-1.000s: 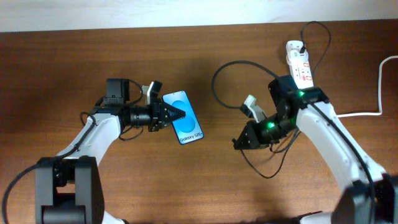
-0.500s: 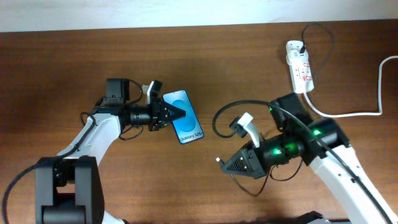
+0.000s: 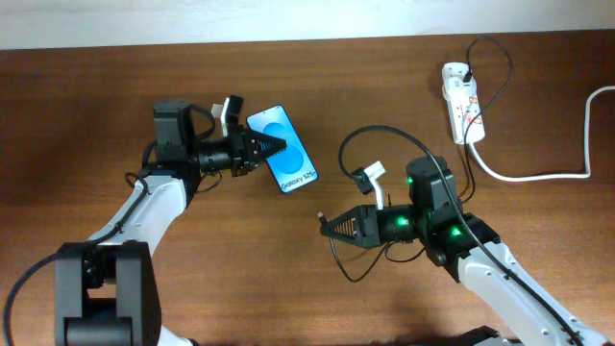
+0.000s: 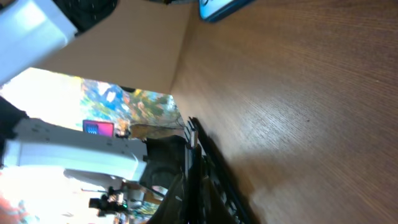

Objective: Plug charger to phone and switch on socket
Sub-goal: 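Carry the plug with the right gripper toward the phone's bottom port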

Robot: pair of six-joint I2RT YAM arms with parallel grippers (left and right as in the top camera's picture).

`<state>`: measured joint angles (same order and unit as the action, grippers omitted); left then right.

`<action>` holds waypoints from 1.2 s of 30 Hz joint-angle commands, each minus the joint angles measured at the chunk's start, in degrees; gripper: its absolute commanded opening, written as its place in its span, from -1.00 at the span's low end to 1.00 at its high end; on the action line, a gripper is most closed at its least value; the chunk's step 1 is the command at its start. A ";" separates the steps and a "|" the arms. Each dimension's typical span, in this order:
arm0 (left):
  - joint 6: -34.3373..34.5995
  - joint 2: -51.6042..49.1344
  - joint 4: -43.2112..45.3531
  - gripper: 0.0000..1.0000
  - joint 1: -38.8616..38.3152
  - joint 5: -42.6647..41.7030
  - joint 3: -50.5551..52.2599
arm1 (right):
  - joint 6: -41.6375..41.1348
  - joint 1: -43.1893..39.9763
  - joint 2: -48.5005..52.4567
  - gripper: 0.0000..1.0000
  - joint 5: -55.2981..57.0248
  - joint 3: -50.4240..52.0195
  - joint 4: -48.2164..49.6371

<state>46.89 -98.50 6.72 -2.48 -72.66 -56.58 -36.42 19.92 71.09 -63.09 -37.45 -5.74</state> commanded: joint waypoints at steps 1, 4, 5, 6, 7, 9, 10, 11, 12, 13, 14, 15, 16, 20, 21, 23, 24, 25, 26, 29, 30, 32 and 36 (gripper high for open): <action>2.40 0.04 0.59 -1.00 0.20 -7.54 -0.59 | -3.48 0.33 0.31 -0.92 0.76 0.57 1.44; 2.40 0.04 0.57 -1.00 0.20 -10.62 -0.59 | -3.50 0.70 0.81 -0.91 0.74 0.57 4.09; 2.38 0.04 0.57 -1.00 0.20 -11.54 -0.59 | -3.52 1.22 0.92 -0.92 0.31 0.57 5.73; 2.38 0.04 0.57 -1.00 0.20 -11.87 -0.59 | -3.54 1.68 0.96 -0.91 -0.07 0.57 6.88; 2.38 0.04 0.57 -1.00 0.20 -12.07 -0.59 | -3.54 2.32 0.96 -0.91 -0.57 0.55 8.04; 2.38 0.04 0.59 -1.00 0.20 -12.04 -0.59 | -5.09 3.89 0.96 -0.91 -0.50 0.55 10.19; 2.38 0.04 0.59 -1.00 0.20 -12.04 -0.59 | -6.75 4.87 1.16 -0.91 0.11 0.55 10.58; 2.38 0.04 0.59 -1.00 0.20 -12.04 -0.59 | -7.76 5.29 1.38 -0.91 0.85 0.55 10.56; 2.38 0.04 0.59 -1.00 0.20 -12.04 -0.59 | -8.63 5.64 1.62 -0.91 1.55 0.55 10.54; 2.36 0.04 0.59 -1.00 0.20 -12.04 -0.59 | -9.86 6.03 2.19 -0.92 2.60 0.55 10.62; 2.36 0.04 0.59 -1.00 0.20 -12.04 -0.59 | -11.10 6.21 2.71 -0.92 2.99 0.55 10.97; 2.36 0.04 0.61 -1.00 0.20 -12.04 -0.59 | -11.10 6.36 3.50 -0.92 2.93 0.55 11.74; 2.36 0.04 0.61 -1.00 0.20 -12.04 -0.59 | -11.45 6.38 4.00 -0.92 2.97 0.55 12.09; 2.36 0.04 0.61 -1.00 0.20 -12.04 -0.59 | -12.92 6.38 4.57 -0.91 3.02 0.55 14.69; 2.36 0.04 0.61 -1.00 0.20 -12.07 -0.59 | -13.99 6.36 4.57 -0.91 3.65 0.55 14.99; 2.36 0.04 0.59 -1.00 0.20 -12.07 -0.59 | -16.22 6.38 4.57 -0.91 5.44 0.55 14.99; 2.36 0.04 0.59 -1.00 0.20 -12.07 -0.59 | -16.63 6.38 4.57 -0.91 6.05 0.55 15.04; 2.36 0.04 0.59 -1.00 0.20 -12.07 -0.59 | -16.61 6.38 4.57 -0.92 6.12 0.55 15.30; 2.36 0.04 0.59 -1.00 0.20 -12.07 -0.59 | -16.63 6.38 4.57 -0.92 6.12 0.55 15.47; 2.36 0.04 0.59 -1.00 0.20 -12.07 -0.59 | -16.63 6.38 4.57 -0.91 6.19 0.55 15.65; 2.36 0.04 0.59 -1.00 0.20 -12.07 -0.59 | -16.63 6.38 4.57 -0.91 6.21 0.55 15.67; 2.36 0.04 0.59 -1.00 0.20 -12.09 -0.59 | -16.63 6.38 4.57 -0.92 6.21 0.55 16.09; 2.36 0.04 0.59 -1.00 0.20 -12.28 -0.59 | -16.63 6.38 4.57 -0.91 6.21 0.55 18.14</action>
<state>49.12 -98.50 6.79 -2.48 -82.56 -56.58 -52.82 25.71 75.50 -57.65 -37.32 11.22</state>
